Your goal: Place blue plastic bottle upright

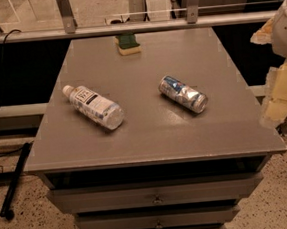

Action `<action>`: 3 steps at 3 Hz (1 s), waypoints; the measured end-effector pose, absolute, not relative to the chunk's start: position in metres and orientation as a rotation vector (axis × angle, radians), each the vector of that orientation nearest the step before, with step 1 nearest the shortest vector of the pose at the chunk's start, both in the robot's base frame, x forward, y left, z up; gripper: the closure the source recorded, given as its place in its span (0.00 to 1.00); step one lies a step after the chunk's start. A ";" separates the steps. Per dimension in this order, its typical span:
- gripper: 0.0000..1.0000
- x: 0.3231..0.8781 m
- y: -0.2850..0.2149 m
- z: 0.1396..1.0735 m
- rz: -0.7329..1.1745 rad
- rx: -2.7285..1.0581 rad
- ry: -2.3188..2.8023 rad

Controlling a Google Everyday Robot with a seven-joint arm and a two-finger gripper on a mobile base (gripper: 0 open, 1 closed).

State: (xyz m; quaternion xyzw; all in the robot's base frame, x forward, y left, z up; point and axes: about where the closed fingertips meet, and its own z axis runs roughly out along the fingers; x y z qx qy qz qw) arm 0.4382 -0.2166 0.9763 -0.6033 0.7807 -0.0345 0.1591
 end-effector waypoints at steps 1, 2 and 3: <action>0.00 0.438 -0.217 0.976 -0.099 -1.724 2.231; 0.00 0.447 -0.178 0.969 -0.060 -1.730 2.199; 0.00 0.462 -0.113 0.963 -0.016 -1.732 2.165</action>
Offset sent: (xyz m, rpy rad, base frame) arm 0.0240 0.1034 -0.0244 0.0875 0.0123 0.0586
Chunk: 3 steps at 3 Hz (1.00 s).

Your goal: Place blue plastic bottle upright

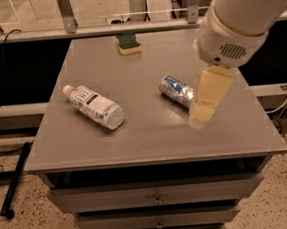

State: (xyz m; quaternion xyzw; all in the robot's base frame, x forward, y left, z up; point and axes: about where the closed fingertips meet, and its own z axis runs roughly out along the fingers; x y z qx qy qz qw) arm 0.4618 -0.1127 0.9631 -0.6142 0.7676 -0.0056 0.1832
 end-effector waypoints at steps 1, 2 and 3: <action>0.00 0.478 -0.055 0.960 0.011 -1.719 2.161; 0.00 0.496 -0.001 0.953 0.038 -1.715 2.174; 0.00 0.517 0.043 0.932 0.064 -1.699 2.225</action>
Offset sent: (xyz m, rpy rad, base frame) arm 0.0585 0.1796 -0.0252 0.0445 0.0614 -0.0187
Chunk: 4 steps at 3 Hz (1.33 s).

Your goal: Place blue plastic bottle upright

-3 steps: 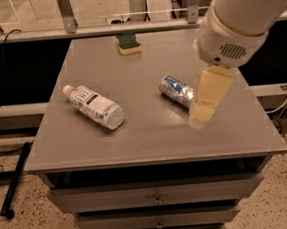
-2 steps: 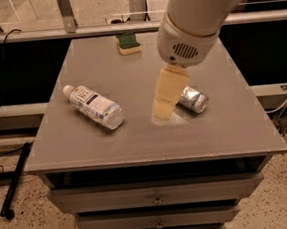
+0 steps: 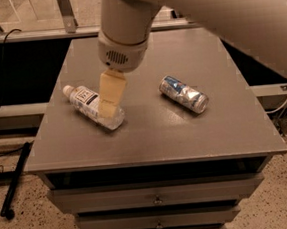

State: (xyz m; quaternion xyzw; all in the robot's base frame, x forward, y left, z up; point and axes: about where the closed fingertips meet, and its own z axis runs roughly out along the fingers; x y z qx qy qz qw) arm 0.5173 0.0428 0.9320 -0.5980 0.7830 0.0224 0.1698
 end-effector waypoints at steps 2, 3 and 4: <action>0.00 0.549 0.107 0.888 0.111 -1.651 2.337; 0.00 0.561 0.128 0.880 0.101 -1.612 2.361; 0.00 0.573 0.142 0.869 0.058 -1.571 2.401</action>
Offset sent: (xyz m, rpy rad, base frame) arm 0.0482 0.0988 -0.0655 -0.0076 0.1167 -0.1170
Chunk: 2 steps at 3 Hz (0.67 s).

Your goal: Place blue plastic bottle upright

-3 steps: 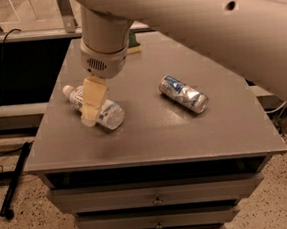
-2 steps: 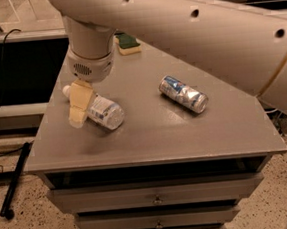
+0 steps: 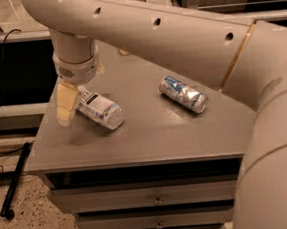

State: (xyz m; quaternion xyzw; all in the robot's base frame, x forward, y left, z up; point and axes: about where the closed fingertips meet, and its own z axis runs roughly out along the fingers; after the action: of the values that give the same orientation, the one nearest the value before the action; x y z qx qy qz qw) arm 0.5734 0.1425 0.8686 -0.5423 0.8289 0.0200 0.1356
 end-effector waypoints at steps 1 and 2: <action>0.00 0.583 0.152 0.854 0.038 -1.533 2.448; 0.19 0.592 0.157 0.846 0.025 -1.497 2.478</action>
Offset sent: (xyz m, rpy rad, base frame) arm 0.0284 0.0192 -0.0293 -0.0344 0.0172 -0.1150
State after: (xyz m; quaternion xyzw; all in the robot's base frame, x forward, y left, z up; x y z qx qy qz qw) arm 0.5918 0.1572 0.8458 -0.5131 0.8495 0.0084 0.1229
